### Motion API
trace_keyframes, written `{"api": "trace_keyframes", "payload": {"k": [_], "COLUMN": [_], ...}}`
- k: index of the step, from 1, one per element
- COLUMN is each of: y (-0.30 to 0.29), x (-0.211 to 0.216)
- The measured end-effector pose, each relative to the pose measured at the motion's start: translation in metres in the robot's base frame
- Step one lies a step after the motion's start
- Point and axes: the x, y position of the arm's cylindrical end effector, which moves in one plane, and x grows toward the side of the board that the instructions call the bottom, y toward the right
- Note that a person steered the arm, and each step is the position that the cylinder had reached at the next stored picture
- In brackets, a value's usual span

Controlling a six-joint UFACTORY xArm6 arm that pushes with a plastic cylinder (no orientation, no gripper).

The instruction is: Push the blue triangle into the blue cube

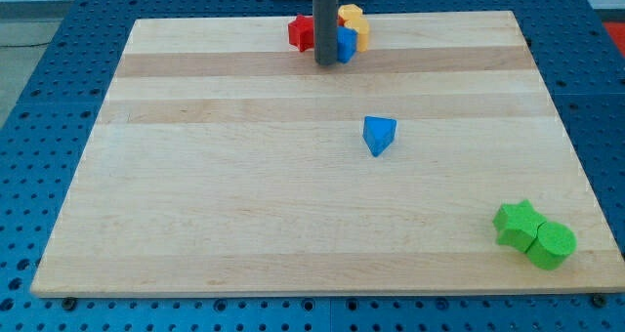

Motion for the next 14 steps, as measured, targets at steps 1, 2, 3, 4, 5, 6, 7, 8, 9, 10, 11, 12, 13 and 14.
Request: {"api": "trace_keyframes", "payload": {"k": [1, 2, 3, 4, 5, 6, 7, 8, 9, 10, 11, 12, 13, 14], "y": [-0.001, -0.006, 0.004, 0.066, 0.116, 0.110, 0.070, 0.072, 0.074, 0.074, 0.045, 0.019, 0.029, 0.067], "x": [-0.001, 0.000, 0.047, 0.096, 0.155, 0.222, 0.215, 0.191, 0.168, 0.146, 0.140, 0.156, 0.138, 0.112]}}
